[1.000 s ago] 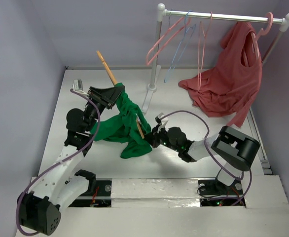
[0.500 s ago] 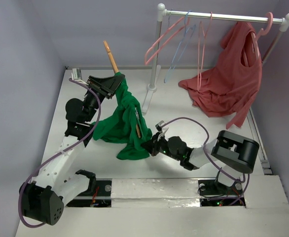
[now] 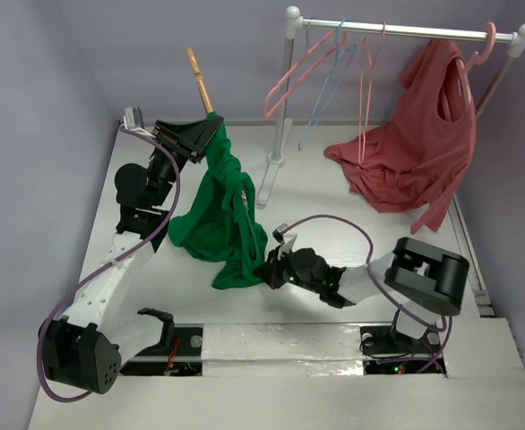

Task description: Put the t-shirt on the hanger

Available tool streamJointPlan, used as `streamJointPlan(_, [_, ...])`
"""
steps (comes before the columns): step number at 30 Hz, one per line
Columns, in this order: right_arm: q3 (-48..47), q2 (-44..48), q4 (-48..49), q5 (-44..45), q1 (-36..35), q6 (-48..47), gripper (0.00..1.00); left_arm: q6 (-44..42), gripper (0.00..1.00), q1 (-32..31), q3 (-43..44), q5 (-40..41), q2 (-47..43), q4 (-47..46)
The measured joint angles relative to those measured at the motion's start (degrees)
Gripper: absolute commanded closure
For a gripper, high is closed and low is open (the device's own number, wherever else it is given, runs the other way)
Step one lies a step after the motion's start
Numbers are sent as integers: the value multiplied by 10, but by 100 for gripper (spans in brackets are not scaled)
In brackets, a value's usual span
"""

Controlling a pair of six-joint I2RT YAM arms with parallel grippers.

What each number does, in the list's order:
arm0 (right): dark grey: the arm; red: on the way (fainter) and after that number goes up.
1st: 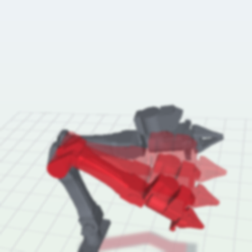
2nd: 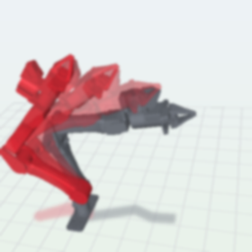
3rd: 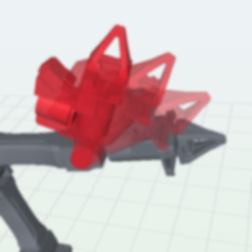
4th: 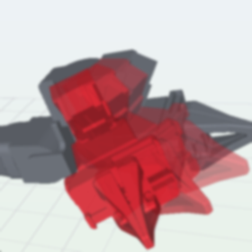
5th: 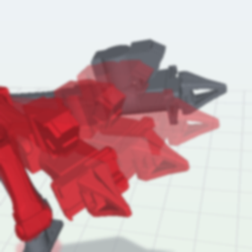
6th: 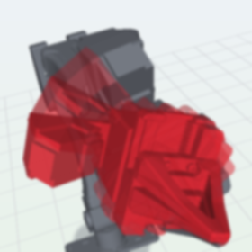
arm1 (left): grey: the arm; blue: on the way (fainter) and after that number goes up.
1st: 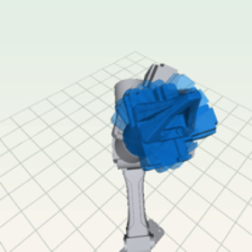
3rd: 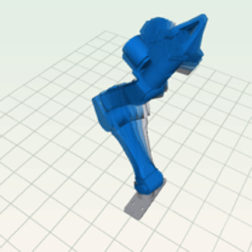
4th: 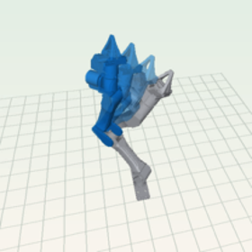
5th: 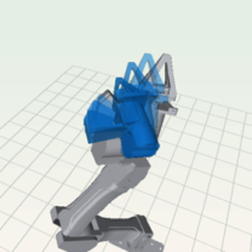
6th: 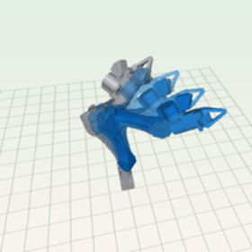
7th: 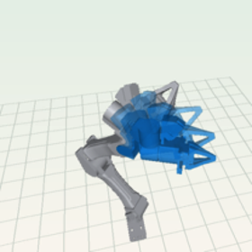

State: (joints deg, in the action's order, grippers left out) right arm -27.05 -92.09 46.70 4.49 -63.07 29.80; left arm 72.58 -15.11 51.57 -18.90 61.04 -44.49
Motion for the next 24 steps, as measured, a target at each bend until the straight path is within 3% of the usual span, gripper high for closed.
streamJointPlan(6, [-30,-76,2,-3,-1,14,100,14,100,5,-8,-3,-4,-3])
streamJointPlan(11, [-35,-39,-31,-7,-9,9,100,12,100,6,-31,10,-31,-13])
streamJointPlan(14, [5,48,-70,3,-21,10,72,7,100,6,-71,22,-60,-40])
streamJointPlan(15, [20,85,-92,5,-25,11,50,8,100,6,-84,27,-66,-57])
streamJointPlan(17, [40,151,-139,12,-28,9,37,10,100,6,-147,37,-88,-79])
streamJointPlan(24, [13,320,-320,40,-30,-19,28,24,100,6,-279,61,-92,-96])
